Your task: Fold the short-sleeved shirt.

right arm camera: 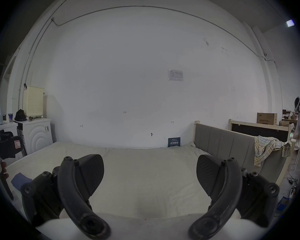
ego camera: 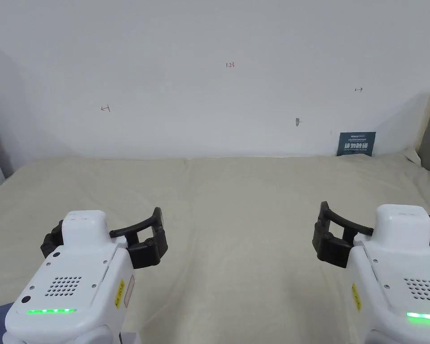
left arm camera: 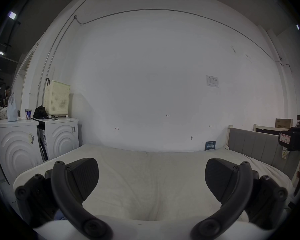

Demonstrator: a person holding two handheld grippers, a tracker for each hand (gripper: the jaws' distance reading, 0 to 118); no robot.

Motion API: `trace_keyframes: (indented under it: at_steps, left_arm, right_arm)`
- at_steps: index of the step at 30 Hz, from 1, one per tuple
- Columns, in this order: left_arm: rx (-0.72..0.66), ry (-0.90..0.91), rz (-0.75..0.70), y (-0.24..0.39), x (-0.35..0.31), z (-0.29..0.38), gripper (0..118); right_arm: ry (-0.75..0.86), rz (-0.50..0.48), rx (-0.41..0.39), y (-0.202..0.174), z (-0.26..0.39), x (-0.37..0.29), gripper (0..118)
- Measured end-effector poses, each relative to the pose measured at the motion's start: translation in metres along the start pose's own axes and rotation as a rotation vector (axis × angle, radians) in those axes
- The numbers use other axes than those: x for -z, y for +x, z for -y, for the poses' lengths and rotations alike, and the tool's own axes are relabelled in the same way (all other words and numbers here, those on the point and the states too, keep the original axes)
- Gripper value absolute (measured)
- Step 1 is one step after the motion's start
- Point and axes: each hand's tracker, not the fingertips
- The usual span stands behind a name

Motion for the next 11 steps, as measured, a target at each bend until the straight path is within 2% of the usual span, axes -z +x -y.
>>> trace_keyframes:
  at_steps: [11]
  left_arm:
    - [0.003,-0.004,-0.006,0.0002,-0.0007,0.0010,118]
  right_arm:
    - [0.013,-0.010,-0.029,-0.0013,0.0004,-0.0012,110]
